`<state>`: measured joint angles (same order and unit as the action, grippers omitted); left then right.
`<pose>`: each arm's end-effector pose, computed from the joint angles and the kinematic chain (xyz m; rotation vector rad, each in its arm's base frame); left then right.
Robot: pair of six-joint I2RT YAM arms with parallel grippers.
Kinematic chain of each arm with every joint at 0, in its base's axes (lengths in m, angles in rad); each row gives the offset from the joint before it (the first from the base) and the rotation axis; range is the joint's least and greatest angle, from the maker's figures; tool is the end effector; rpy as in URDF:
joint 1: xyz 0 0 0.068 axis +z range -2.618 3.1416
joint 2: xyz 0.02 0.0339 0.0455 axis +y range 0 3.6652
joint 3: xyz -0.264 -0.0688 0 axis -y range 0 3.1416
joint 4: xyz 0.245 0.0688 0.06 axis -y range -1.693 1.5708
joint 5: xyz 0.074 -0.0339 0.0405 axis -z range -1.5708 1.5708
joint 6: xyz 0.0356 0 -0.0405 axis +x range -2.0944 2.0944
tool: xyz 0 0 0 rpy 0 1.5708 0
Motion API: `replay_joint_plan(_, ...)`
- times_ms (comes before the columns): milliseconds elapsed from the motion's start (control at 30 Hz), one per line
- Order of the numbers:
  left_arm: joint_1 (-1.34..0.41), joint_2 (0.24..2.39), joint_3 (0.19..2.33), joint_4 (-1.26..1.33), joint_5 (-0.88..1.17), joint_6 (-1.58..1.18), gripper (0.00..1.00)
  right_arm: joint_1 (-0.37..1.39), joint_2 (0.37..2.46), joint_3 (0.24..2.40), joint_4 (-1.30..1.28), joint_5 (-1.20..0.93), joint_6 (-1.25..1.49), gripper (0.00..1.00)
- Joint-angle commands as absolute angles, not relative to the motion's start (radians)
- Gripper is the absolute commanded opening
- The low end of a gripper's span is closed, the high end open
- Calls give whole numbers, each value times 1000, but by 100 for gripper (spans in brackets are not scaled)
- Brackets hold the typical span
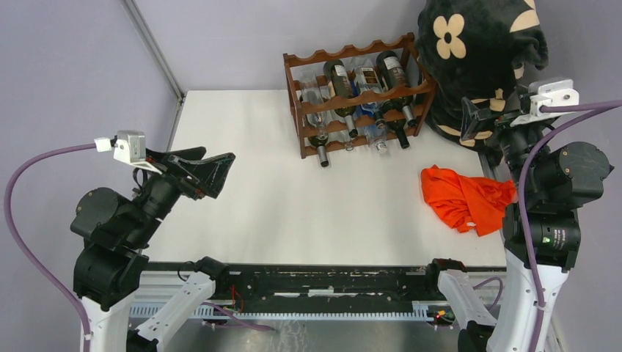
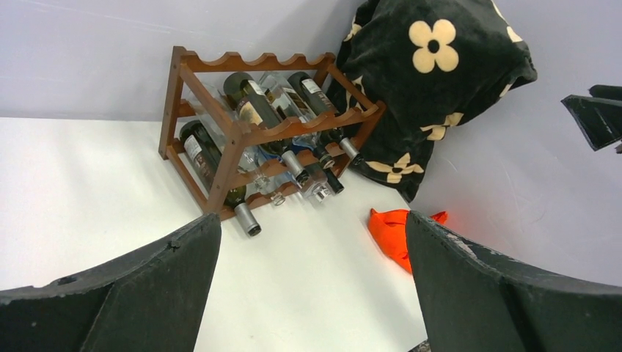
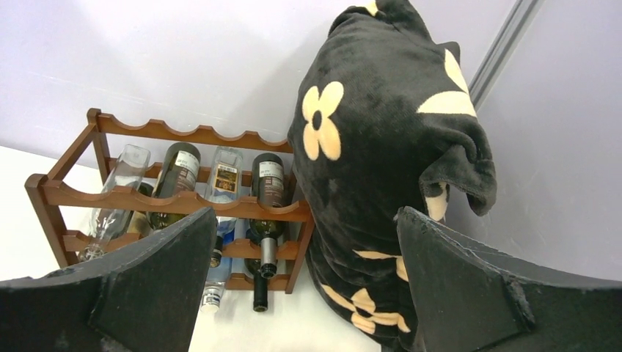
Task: Put the wine bottle on the wine rack
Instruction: Reset both arms
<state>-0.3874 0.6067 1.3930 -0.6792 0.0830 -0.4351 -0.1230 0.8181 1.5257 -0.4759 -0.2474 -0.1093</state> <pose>0.0383 -0.0188 0.4915 0.0337 1.5059 -0.7269 0.0927 -0.0027 0.5359 -0.1998 1.3314 -0.0305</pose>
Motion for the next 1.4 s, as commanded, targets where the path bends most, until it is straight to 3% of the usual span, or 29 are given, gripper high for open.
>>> replay_joint_plan(0, -381, 613, 1383, -633, 92, -375, 100, -142, 823, 1557, -461, -204, -84, 98)
replay_joint_plan(1367, -382, 618, 1364, -608, 109, -328, 100, -185, 858, 1578, -453, -236, -128, 98)
